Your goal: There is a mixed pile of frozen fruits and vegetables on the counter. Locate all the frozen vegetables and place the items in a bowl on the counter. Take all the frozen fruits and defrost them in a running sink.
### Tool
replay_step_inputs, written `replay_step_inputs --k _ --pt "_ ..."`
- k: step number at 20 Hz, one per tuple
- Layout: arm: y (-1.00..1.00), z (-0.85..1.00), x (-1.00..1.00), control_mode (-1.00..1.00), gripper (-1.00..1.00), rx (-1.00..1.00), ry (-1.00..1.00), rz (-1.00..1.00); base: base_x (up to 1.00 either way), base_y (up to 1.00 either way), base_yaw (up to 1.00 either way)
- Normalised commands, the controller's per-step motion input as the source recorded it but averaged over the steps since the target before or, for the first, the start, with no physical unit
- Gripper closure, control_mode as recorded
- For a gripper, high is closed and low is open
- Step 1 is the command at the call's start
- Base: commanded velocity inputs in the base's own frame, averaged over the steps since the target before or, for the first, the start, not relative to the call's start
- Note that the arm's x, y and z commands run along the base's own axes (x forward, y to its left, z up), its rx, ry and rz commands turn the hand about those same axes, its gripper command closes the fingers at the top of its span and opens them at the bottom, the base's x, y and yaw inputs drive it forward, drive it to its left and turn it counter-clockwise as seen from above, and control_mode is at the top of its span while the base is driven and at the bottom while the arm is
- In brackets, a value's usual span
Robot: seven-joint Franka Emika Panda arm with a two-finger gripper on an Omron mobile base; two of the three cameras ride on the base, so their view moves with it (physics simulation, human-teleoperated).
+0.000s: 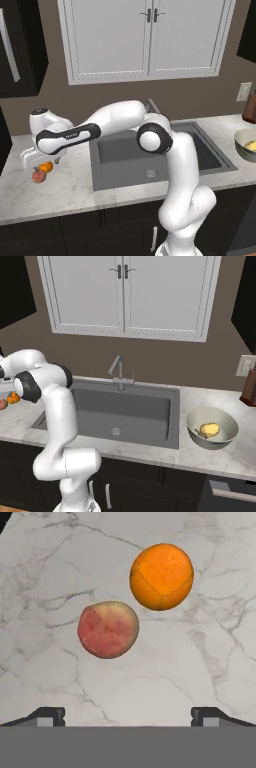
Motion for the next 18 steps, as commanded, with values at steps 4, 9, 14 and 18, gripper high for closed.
replay_step_inputs --k 4,9,14,18 --pt "0.34 -0.19 -0.01 -1.00 -1.00 0.00 0.01 0.02 0.00 0.00 0.00" --pt "0.02 -0.25 0.02 -1.00 -1.00 0.00 0.00 0.00 0.00 0.00 0.00" --pt "0.08 -0.34 0.07 -1.00 -1.00 0.00 0.00 0.00 0.00 0.00 0.00" --pt "0.11 -0.33 0.15 -1.00 -1.00 0.00 -0.01 0.00 0.00 0.00 0.00"
